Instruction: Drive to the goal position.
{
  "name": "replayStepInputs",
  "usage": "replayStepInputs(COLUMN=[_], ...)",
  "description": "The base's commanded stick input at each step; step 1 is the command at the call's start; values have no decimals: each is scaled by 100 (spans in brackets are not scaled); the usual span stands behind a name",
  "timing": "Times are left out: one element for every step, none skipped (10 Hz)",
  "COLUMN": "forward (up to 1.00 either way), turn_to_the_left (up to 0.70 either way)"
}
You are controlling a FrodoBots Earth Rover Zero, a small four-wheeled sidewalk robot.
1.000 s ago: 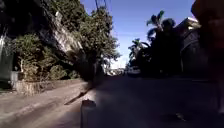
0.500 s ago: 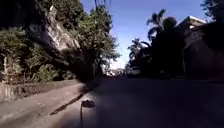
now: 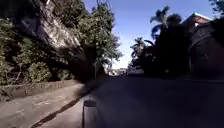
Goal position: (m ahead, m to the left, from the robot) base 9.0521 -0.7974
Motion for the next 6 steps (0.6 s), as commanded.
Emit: replayStepInputs(forward=[100, 100, 100, 100, 100, 100], turn_to_the_left=[0, 0, 0, 0, 0, 0])
